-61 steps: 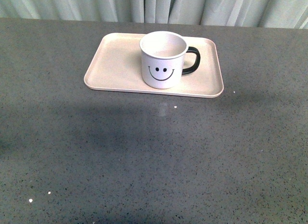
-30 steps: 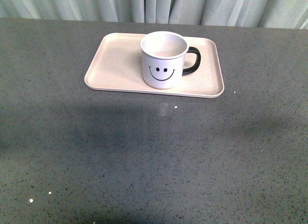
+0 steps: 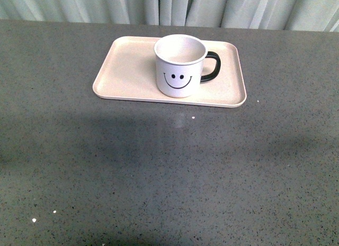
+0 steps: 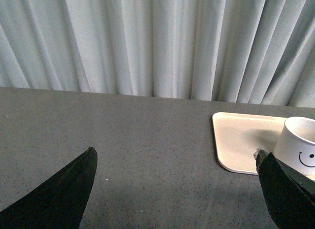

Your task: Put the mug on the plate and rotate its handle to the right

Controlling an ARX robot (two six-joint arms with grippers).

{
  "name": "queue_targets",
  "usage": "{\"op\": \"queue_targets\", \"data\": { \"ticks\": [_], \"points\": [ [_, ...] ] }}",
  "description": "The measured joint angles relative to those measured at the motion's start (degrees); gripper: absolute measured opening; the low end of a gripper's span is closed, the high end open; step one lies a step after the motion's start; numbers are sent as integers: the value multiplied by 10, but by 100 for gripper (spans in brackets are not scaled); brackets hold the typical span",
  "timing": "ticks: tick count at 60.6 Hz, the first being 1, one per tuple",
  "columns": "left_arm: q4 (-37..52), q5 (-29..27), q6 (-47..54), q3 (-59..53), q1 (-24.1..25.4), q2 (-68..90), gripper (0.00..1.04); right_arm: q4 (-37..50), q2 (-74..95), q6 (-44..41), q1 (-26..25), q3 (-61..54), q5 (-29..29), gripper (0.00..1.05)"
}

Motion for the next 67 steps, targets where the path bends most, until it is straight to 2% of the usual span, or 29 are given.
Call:
{"op": "queue_targets", "data": {
  "ticks": [25, 50, 56, 67],
  "points": [
    [0, 0, 0, 0, 0, 0, 95, -101, -105, 0, 0, 0, 0, 2],
    [0, 0, 0, 0, 0, 0, 95, -165, -169, 0, 0, 0, 0, 2],
    [0, 0, 0, 0, 0, 0, 95, -253, -238, 0, 0, 0, 1, 2],
    [0, 0, 0, 0, 0, 0, 95, -266, -267, 0, 0, 0, 0, 2]
  ]
}}
